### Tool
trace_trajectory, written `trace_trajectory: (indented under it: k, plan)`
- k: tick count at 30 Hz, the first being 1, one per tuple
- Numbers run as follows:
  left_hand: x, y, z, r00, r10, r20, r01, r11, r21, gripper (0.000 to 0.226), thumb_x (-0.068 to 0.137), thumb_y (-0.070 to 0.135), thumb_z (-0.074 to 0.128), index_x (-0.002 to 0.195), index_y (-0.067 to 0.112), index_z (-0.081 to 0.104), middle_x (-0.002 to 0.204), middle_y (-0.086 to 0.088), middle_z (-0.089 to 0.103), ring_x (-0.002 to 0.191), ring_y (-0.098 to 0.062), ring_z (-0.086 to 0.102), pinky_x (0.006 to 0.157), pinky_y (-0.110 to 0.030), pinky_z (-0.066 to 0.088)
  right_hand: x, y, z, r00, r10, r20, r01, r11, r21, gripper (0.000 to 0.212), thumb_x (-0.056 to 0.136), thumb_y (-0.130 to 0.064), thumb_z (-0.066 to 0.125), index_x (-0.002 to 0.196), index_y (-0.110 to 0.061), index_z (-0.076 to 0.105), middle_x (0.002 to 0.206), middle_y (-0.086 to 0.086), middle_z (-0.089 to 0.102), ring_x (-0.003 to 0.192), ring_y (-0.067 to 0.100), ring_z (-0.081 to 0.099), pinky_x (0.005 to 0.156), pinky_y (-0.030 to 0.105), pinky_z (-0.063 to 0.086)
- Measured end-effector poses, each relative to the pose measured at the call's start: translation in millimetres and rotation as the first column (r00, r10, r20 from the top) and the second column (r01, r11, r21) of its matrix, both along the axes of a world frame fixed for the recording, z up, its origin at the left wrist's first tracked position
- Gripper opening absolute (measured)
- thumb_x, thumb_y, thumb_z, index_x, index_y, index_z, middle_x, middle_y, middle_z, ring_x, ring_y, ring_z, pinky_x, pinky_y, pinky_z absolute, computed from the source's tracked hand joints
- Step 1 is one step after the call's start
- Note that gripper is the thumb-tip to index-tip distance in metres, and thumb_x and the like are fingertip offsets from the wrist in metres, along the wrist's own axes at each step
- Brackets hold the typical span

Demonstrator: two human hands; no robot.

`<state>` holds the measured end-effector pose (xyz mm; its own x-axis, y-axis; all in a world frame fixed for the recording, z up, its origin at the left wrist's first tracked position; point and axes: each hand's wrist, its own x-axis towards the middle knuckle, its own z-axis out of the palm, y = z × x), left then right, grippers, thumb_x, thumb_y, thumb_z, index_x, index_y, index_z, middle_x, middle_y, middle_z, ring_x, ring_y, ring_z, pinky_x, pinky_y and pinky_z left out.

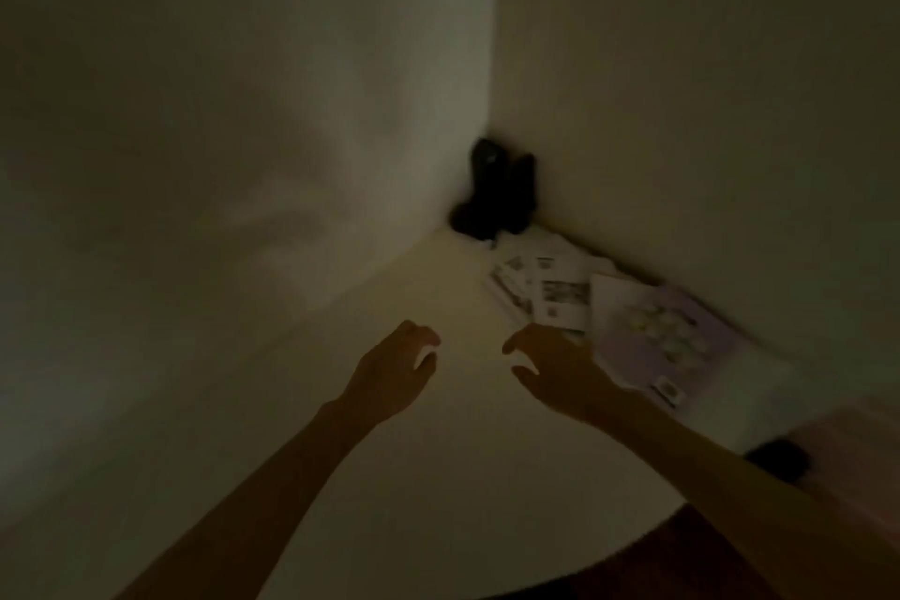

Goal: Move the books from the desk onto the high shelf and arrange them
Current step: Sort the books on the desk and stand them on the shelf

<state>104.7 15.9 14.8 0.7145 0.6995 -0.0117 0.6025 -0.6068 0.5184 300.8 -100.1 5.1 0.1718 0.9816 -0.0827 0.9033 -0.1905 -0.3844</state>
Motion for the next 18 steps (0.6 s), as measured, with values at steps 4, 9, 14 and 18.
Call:
trace_trajectory:
  k: [4,9,14,18]
  plan:
    - [82,3,-57,0.999,-0.013,-0.049,0.004,0.982,-0.188,0.02,0.09,0.014,0.053,0.106,0.009,0.062,0.107,-0.012,0.058,0.098,-0.027,0.061,0.087,-0.032,0.045,84,-19,-52,0.963,-0.244,-0.115,0.222,0.96,-0.173,0.05,0.09,-0.036,0.031,0.123,-0.008,0.057,0.13,0.013,0.051,0.124,0.027,0.045,0.105,0.031,0.031]
    - [178,6,-88,0.995,-0.022,-0.094,-0.009,0.95,-0.313,0.022,0.091,0.008,0.051,0.111,0.004,0.06,0.114,-0.016,0.057,0.107,-0.027,0.056,0.09,-0.029,0.039,184,-32,-94,0.771,-0.631,-0.084,0.612,0.772,-0.172,0.045,0.094,-0.029,0.046,0.133,-0.007,0.045,0.142,0.017,0.038,0.131,0.033,0.033,0.107,0.041,0.026]
    - [253,-2,-101,0.992,0.073,-0.099,-0.114,0.855,-0.505,0.017,0.09,0.006,0.053,0.105,0.0,0.059,0.111,-0.016,0.06,0.108,-0.028,0.055,0.084,-0.026,0.038,220,-43,-109,0.23,-0.968,-0.097,0.91,0.249,-0.332,0.088,0.091,-0.047,0.052,0.148,-0.001,0.004,0.153,0.022,0.011,0.138,0.035,0.02,0.108,0.042,0.025]
    - [297,-8,-108,0.954,0.257,-0.158,-0.287,0.619,-0.731,0.031,0.09,0.017,0.059,0.113,-0.002,0.052,0.113,-0.013,0.057,0.108,-0.023,0.056,0.082,-0.032,0.044,229,-30,-123,-0.127,-0.939,-0.318,0.847,0.064,-0.527,0.086,0.085,-0.039,0.065,0.143,0.001,0.015,0.144,0.022,0.023,0.13,0.037,0.031,0.107,0.043,0.03]
